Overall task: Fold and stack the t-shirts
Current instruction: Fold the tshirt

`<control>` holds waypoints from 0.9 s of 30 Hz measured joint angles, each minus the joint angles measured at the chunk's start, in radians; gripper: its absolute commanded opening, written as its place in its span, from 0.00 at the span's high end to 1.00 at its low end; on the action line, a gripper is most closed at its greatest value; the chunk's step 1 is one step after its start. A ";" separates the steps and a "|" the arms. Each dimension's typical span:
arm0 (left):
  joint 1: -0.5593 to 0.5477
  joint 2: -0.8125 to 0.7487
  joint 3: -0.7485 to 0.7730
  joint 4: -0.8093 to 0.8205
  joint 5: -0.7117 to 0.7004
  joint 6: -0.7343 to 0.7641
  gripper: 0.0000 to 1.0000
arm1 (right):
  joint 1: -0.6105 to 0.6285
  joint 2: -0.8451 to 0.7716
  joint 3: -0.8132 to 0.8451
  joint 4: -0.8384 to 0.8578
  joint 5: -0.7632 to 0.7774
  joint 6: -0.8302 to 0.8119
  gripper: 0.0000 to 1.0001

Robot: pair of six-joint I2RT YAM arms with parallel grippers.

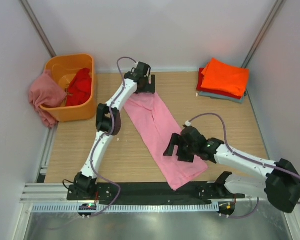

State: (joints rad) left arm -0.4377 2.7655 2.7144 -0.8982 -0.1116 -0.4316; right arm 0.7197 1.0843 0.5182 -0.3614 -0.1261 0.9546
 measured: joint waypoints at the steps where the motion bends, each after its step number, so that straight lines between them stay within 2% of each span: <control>1: 0.002 -0.032 -0.053 0.044 0.040 0.028 0.00 | 0.058 0.002 0.033 -0.022 0.019 0.026 0.09; 4: -0.003 -0.133 -0.224 0.124 0.117 0.107 0.00 | 0.188 0.063 0.236 -0.120 0.049 0.011 0.03; 7: -0.034 -0.227 -0.297 0.137 0.138 0.151 0.00 | 0.200 0.106 0.484 -0.214 0.185 -0.079 0.00; 8: -0.043 -0.257 -0.309 0.139 0.136 0.154 0.00 | 0.191 0.110 0.523 -0.222 0.211 -0.096 0.00; 12: -0.081 -0.522 -0.460 0.145 0.075 0.123 0.00 | 0.043 0.151 0.714 -0.265 0.304 -0.237 0.00; 15: -0.085 -0.807 -0.695 0.198 0.076 0.050 0.03 | -0.120 0.219 0.791 -0.275 0.320 -0.319 0.00; 18: -0.108 -1.026 -0.950 0.246 0.073 -0.030 0.02 | -0.220 0.294 0.848 -0.307 0.336 -0.377 0.00; 21: -0.207 -1.120 -1.194 0.280 0.061 -0.123 0.03 | -0.285 0.326 0.873 -0.328 0.331 -0.415 0.00; 27: -0.522 -1.079 -1.572 0.288 0.084 -0.303 0.03 | -0.412 0.327 0.892 -0.352 0.288 -0.452 0.00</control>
State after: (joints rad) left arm -0.9600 1.6863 1.1423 -0.6106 -0.0277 -0.7345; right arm 0.3077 1.4117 1.4105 -0.7132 0.1619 0.5026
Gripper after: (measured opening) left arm 0.974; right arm 0.996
